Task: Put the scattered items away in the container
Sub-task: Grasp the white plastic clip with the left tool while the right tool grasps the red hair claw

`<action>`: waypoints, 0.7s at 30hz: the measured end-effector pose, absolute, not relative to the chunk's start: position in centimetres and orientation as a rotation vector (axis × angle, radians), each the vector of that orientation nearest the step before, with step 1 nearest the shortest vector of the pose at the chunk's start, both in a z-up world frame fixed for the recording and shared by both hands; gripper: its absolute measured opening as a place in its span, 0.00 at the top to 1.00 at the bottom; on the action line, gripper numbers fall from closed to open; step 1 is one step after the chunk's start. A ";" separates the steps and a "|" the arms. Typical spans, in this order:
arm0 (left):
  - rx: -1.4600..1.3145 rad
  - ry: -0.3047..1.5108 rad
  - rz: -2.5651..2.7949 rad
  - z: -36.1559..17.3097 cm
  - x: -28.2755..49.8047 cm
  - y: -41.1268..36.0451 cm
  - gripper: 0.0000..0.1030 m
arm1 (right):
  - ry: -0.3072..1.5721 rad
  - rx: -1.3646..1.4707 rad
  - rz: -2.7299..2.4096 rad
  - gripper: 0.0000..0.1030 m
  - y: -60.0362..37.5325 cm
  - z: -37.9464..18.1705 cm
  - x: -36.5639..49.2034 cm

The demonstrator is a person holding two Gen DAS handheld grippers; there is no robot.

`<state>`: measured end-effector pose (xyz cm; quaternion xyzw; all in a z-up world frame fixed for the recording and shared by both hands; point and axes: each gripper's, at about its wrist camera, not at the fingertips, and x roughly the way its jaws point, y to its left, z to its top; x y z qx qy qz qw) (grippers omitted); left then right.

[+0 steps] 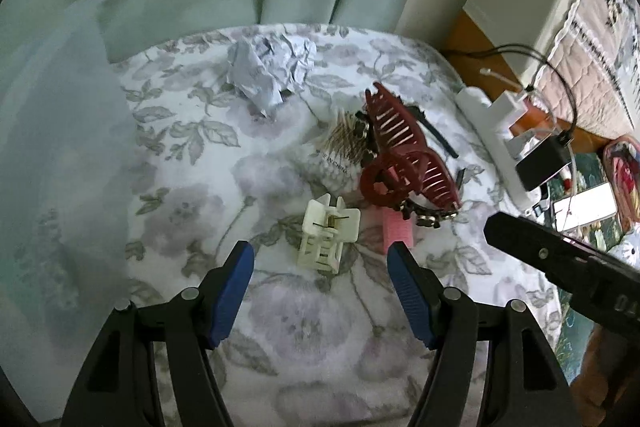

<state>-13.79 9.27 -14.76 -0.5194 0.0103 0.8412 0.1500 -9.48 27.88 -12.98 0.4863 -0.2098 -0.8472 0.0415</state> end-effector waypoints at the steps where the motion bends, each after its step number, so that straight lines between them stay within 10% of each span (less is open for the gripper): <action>1: -1.500 0.032 2.408 -15.1 -14.0 9.4 0.32 | -0.623 1.493 -2.593 0.43 27.6 -13.1 -9.9; 21: -1.530 -0.054 2.388 -19.5 -17.4 8.9 0.43 | -0.427 1.524 -2.563 0.25 24.5 -15.4 -15.9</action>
